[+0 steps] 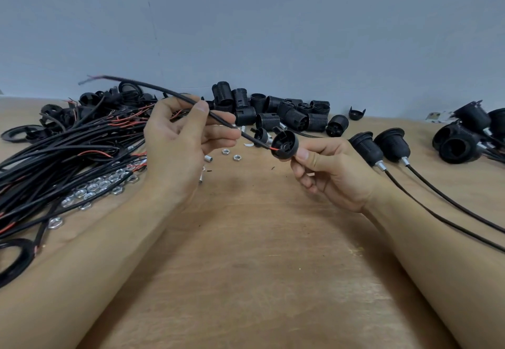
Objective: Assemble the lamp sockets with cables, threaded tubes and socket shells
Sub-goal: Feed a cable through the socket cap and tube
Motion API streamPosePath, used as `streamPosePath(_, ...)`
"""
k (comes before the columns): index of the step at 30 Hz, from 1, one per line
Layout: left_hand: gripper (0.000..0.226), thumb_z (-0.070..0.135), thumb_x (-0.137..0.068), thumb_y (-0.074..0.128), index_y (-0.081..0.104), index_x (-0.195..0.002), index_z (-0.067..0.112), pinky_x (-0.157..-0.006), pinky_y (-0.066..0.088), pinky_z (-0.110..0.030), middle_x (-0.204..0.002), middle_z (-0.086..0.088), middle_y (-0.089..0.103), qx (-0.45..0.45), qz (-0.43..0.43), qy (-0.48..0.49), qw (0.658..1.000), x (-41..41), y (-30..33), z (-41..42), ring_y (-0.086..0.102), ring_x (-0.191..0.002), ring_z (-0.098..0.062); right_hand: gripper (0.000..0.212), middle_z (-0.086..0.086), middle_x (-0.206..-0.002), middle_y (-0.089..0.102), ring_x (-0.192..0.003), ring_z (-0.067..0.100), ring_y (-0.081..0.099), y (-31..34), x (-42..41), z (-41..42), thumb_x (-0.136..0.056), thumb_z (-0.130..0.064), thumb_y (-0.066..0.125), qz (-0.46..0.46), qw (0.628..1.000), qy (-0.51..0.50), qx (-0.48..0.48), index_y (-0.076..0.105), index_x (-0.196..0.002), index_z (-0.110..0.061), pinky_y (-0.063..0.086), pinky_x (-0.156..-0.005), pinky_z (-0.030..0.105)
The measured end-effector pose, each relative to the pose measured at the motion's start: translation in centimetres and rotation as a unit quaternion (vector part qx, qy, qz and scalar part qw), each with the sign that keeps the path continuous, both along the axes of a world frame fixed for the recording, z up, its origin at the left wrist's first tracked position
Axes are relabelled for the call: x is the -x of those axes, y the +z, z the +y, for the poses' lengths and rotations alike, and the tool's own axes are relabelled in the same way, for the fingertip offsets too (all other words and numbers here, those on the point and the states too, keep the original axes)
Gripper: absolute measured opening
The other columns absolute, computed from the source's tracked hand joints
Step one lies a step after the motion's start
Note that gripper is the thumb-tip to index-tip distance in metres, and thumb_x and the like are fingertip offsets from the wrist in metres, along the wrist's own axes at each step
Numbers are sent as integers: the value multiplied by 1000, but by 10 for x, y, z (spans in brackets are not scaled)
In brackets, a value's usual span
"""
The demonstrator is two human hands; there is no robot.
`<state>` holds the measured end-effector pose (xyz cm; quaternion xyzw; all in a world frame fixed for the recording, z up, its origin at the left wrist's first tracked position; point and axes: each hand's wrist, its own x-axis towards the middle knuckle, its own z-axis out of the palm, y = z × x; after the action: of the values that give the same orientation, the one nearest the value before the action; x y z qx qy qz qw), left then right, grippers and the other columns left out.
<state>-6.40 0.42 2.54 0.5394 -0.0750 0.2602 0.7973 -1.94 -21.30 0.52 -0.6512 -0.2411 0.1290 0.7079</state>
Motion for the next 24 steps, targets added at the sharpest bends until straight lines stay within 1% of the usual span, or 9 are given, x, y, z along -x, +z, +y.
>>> streamPosePath(1,6,8,-103,49,47,-97,9,-57,54,-28,-73,-10,73,-14,-6,9,1000,0,0,1,69,-58,-23,18,6,-61,58,-47,13,48,0,0,0,-82,-15,60,2,1000,4,-1,69,-85,0,38,-42,21)
streamPosePath(3,6,8,-103,49,48,-98,10,-57,54,-28,-72,-9,73,-23,-14,14,1000,1,0,1,69,-57,-23,23,5,-61,59,-47,12,49,1,1,1,-82,-15,60,5,1000,11,-2,65,-89,7,39,-41,20)
streamPosePath(6,4,9,-103,50,47,-101,9,-58,55,-27,-75,-11,73,-13,-16,11,1000,1,0,-1,71,-60,-23,32,4,-61,60,-47,11,49,1,2,2,-81,-15,61,14,1000,11,-4,61,-98,12,38,-42,20)
streamPosePath(12,5,10,-102,51,47,-104,6,-59,55,-27,-77,-11,73,38,-14,9,999,2,3,-1,70,-60,-23,17,5,-62,60,-49,12,50,1,2,1,-83,-16,61,15,1000,19,-5,70,-87,-2,39,-42,21)
streamPosePath(17,4,10,-104,48,45,-106,9,-58,55,-28,-74,-9,73,-32,-28,33,999,4,2,-2,71,-60,-23,18,3,-63,61,-50,10,51,1,4,3,-79,-22,67,19,999,44,3,77,-87,-11,40,-42,19)
streamPosePath(21,3,9,-103,49,46,-102,8,-59,55,-27,-74,-10,73,-5,-6,27,1000,4,2,-2,71,-60,-22,17,3,-63,61,-50,11,51,3,5,3,-77,-25,69,16,999,43,8,78,-86,-14,39,-42,20)
streamPosePath(24,4,9,-103,49,46,-101,8,-58,55,-26,-75,-10,74,4,-2,27,1000,4,2,-3,71,-60,-22,14,3,-64,60,-51,11,50,4,5,5,-81,-20,66,15,999,45,25,79,-85,-18,39,-43,20)
